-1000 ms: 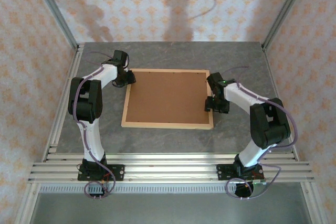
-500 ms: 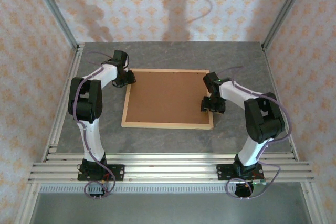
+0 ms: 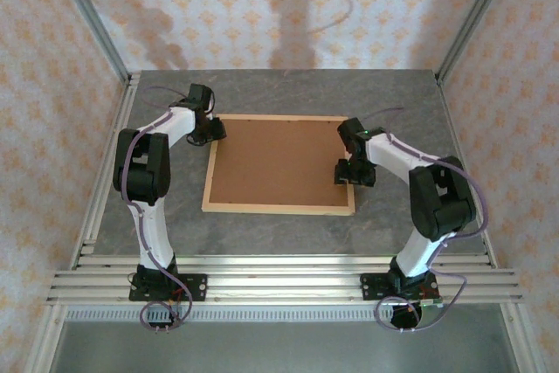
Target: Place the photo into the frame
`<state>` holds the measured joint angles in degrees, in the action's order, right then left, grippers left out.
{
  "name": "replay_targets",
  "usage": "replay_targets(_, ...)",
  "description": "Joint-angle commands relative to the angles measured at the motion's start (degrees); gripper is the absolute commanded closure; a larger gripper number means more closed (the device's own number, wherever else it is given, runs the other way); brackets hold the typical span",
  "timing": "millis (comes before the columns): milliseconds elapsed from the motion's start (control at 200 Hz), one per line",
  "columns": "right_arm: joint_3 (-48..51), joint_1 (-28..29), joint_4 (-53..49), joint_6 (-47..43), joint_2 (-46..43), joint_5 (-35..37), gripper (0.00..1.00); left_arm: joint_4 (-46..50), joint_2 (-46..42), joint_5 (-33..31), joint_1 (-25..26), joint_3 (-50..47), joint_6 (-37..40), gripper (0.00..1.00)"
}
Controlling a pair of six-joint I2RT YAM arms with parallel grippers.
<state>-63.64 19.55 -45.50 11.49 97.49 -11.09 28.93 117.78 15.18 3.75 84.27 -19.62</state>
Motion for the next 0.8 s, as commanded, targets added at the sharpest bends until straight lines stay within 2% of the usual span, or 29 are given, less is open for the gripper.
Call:
replay_targets(0, -3.5, -1.7, 0.4, -1.8, -3.0, -1.9, 0.38, 3.1, 0.2, -2.9, 0.5, -1.9, -0.4, 0.64)
replay_targets(205, -5.5, -4.9, 4.3, -2.7, -1.1, -5.5, 0.38, 3.3, -2.1, -3.4, 0.4, -2.2, -0.7, 0.60)
replay_targets(285, -5.0, -6.7, 7.8, -2.9, 0.2, -10.1, 0.41, 3.3, -3.1, -3.7, 0.4, -2.6, -1.0, 0.54)
replay_targets(360, -4.9, -7.4, 10.1, -3.2, 1.5, -12.1, 0.45, 3.6, -3.9, -3.9, 0.2, -2.6, -1.2, 0.43)
replay_targets(516, -5.4, -8.4, 10.5, -2.9, 4.7, -9.9, 0.54, 4.1, -6.1, -4.6, -0.4, -3.2, -1.8, 0.33)
replay_targets(736, -4.6, -8.7, 11.0, -3.3, 6.7, -6.4, 0.54, 2.3, -13.4, -7.6, -0.8, -8.1, -3.0, 0.29)
replay_targets(791, -4.3, -8.7, 11.3, -3.3, 7.2, -6.7, 0.60, 2.1, -14.8, -8.2, -0.9, -9.2, -3.3, 0.29)
